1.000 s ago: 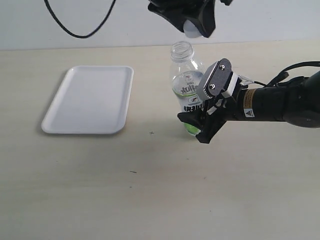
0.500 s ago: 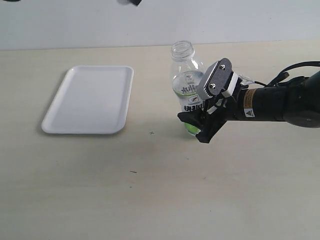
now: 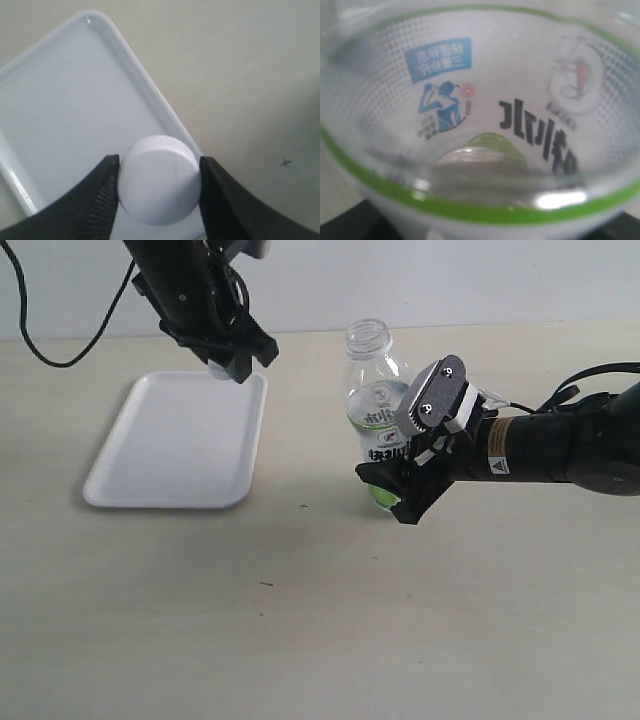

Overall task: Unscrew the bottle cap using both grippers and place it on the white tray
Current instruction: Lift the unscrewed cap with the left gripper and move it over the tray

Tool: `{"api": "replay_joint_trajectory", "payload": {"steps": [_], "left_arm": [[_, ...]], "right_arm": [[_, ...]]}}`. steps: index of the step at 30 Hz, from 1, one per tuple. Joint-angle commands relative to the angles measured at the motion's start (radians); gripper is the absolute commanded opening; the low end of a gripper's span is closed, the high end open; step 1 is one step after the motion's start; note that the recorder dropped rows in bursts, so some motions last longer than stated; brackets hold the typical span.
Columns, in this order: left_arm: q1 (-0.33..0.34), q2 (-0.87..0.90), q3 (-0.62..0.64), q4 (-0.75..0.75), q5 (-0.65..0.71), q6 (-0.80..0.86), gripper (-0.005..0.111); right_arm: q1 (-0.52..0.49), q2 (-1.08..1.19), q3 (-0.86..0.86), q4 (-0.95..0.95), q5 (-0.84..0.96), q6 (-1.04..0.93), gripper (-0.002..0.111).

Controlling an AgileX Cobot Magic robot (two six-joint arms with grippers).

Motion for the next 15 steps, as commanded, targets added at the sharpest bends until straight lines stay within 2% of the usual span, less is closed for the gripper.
{"api": "replay_joint_trajectory", "payload": {"steps": [1,5,11,12,15], "left_arm": [[0.036,0.062,0.008,0.002,0.012,0.006,0.0],[0.054,0.116,0.008,0.006,0.026,0.001,0.0],[0.095,0.183,0.008,0.038,-0.01,-0.148,0.0],[0.112,0.197,0.008,0.053,-0.017,-0.224,0.0],[0.135,0.22,0.008,0.033,-0.033,-0.255,0.0]], "right_arm": [[-0.001,0.018,0.008,-0.034,0.102,0.0,0.0],[-0.001,0.018,0.008,-0.034,0.102,0.0,0.0],[-0.001,0.018,0.008,-0.034,0.102,-0.002,0.0],[-0.001,0.018,0.008,-0.034,0.102,-0.004,0.0],[-0.001,0.018,0.008,-0.032,0.102,-0.006,0.0]]}}
